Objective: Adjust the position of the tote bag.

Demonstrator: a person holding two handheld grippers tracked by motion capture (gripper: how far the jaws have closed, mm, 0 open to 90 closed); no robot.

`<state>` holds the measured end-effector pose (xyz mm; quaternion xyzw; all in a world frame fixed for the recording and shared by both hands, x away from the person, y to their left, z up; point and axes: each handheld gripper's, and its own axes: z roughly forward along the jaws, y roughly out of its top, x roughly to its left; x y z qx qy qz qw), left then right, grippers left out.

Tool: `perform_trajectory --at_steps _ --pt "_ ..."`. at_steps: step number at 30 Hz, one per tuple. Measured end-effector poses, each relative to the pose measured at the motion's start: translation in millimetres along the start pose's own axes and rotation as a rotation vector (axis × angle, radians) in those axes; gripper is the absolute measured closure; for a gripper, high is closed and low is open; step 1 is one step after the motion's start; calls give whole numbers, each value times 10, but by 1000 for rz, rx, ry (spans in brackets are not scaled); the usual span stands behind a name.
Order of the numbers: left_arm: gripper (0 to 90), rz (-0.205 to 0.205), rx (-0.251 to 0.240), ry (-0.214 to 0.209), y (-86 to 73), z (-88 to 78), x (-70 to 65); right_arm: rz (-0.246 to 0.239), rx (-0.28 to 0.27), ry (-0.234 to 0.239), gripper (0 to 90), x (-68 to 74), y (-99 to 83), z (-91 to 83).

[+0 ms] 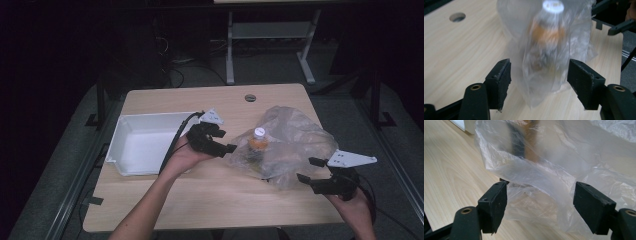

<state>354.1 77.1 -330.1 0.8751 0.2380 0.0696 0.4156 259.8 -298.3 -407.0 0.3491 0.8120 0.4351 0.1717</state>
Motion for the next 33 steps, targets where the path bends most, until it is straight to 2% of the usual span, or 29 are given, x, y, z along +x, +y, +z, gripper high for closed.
perform_trajectory --at_steps 13,16,20,25,33 --pt "331 59 41 14 269 325 -79 7 -14 1 265 -21 -5 -41" --pt "314 66 57 33 327 403 -112 7 -16 0 265 -18 -2 -42" --pt "325 85 94 36 338 511 -151 -1 -29 -3 267 -22 -2 -59" --pt "484 71 101 15 338 577 -171 4 -32 -5 269 -29 -6 -77" --pt "810 94 93 19 343 543 -175 5 -32 -5 273 -29 -7 -85"
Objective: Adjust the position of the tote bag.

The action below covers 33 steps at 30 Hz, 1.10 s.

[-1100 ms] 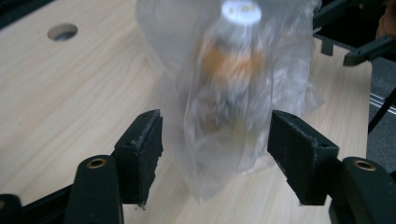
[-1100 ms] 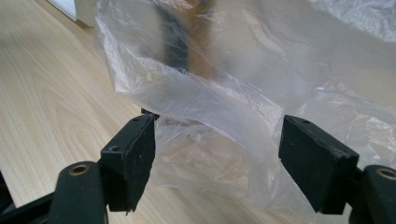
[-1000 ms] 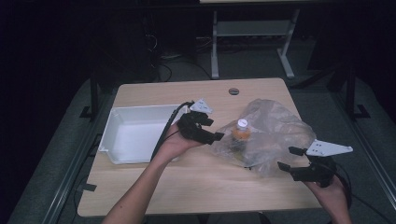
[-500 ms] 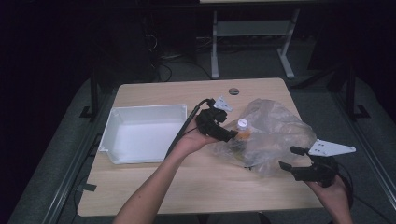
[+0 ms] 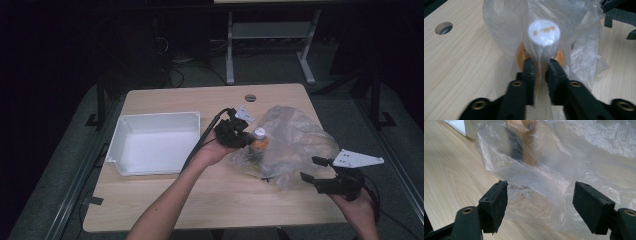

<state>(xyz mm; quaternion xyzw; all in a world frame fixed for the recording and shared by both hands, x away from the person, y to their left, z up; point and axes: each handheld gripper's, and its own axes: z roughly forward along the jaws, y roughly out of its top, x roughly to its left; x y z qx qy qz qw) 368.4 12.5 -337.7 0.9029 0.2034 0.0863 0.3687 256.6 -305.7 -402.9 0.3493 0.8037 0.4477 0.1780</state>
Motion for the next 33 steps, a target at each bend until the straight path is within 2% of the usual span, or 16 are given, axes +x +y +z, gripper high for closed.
perform_trajectory --at_steps 1,6,20,24,33 --pt "835 15 4 6 2 -12 0 2 1 2 273 1 0 1" --pt "890 12 -3 22 -25 -45 -7 1 0 8 274 9 2 3" --pt "895 -22 36 76 -260 -99 115 -9 13 37 279 31 4 43" --pt "895 -43 45 78 -355 -81 150 -16 13 46 281 40 6 58" --pt "896 -59 81 76 -528 -15 193 -13 26 63 285 52 4 81"
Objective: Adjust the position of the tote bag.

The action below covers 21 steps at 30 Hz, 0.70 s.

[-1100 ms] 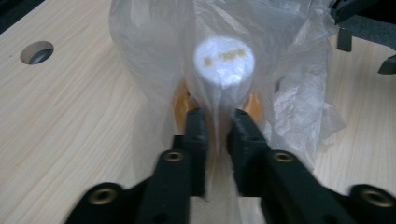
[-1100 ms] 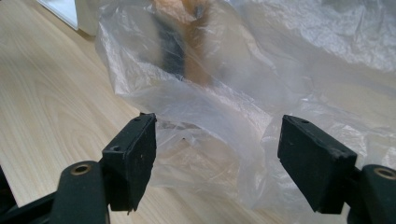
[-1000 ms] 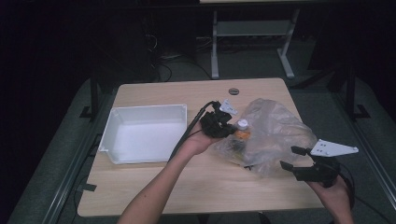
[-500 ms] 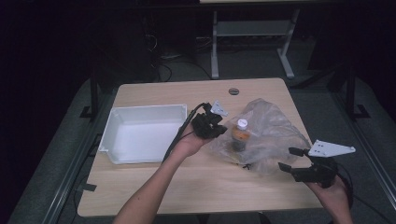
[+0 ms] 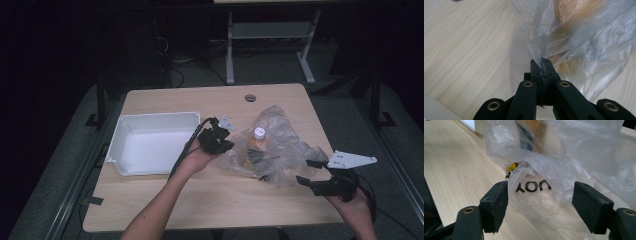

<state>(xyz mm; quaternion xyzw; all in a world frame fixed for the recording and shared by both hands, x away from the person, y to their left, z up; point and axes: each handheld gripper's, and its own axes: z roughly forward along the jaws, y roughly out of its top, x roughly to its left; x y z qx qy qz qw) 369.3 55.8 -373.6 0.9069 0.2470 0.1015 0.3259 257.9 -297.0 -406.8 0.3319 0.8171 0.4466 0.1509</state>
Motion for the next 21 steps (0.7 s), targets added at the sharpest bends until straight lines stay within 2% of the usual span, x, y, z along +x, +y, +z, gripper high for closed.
perform_trajectory --at_steps 2,13,21 --pt "896 -17 -1 -3 -38 21 2 -3 -1 2 286 -3 -3 2" --pt "896 -49 14 -20 -253 101 38 5 19 11 285 -8 -20 37" --pt "895 -55 10 -18 -295 78 54 -3 15 5 285 -20 -25 19"
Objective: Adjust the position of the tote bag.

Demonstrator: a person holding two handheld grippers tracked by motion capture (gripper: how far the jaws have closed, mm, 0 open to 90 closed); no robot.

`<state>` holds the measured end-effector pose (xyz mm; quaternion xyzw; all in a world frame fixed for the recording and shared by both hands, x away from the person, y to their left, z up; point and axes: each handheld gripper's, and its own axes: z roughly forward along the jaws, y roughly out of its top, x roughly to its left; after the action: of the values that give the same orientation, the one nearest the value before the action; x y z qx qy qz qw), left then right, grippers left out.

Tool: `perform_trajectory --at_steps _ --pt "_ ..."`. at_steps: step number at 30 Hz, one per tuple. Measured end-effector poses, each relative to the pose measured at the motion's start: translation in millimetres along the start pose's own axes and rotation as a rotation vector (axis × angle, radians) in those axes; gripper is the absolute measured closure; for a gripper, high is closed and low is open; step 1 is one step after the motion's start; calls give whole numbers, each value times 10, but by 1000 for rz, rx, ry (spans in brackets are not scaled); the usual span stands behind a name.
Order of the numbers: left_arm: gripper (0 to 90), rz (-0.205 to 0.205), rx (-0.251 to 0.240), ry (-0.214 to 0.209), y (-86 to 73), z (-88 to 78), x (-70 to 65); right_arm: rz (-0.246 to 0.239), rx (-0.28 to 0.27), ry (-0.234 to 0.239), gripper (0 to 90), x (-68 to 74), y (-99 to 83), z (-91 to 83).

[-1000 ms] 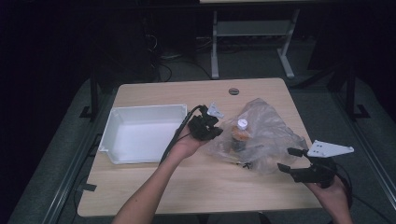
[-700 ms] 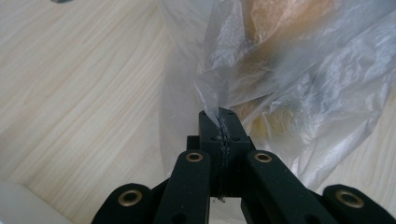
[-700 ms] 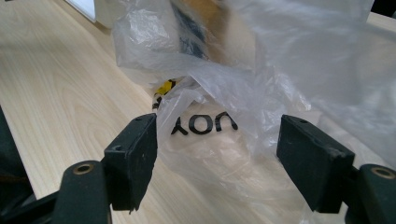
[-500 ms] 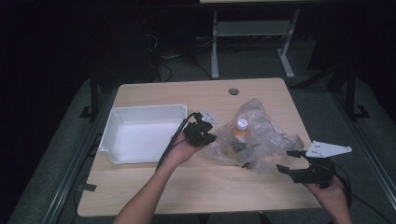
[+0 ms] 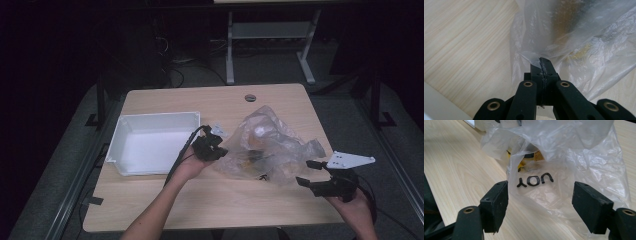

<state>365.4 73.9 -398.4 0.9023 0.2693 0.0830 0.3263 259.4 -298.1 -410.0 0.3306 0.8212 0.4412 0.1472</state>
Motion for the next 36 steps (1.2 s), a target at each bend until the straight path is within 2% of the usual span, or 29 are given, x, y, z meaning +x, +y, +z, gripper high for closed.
perform_trajectory --at_steps 5,14,22,36 --pt "895 -8 -12 0 -49 -21 -5 -2 2 -2 284 14 4 -5" --pt "895 -17 -4 2 -94 -8 23 -7 -3 -1 282 26 29 -6" --pt "894 -8 16 -3 -116 4 16 -12 -5 6 281 62 79 2" --pt "894 -9 11 -3 -140 -2 16 -17 -20 9 266 72 128 -9"
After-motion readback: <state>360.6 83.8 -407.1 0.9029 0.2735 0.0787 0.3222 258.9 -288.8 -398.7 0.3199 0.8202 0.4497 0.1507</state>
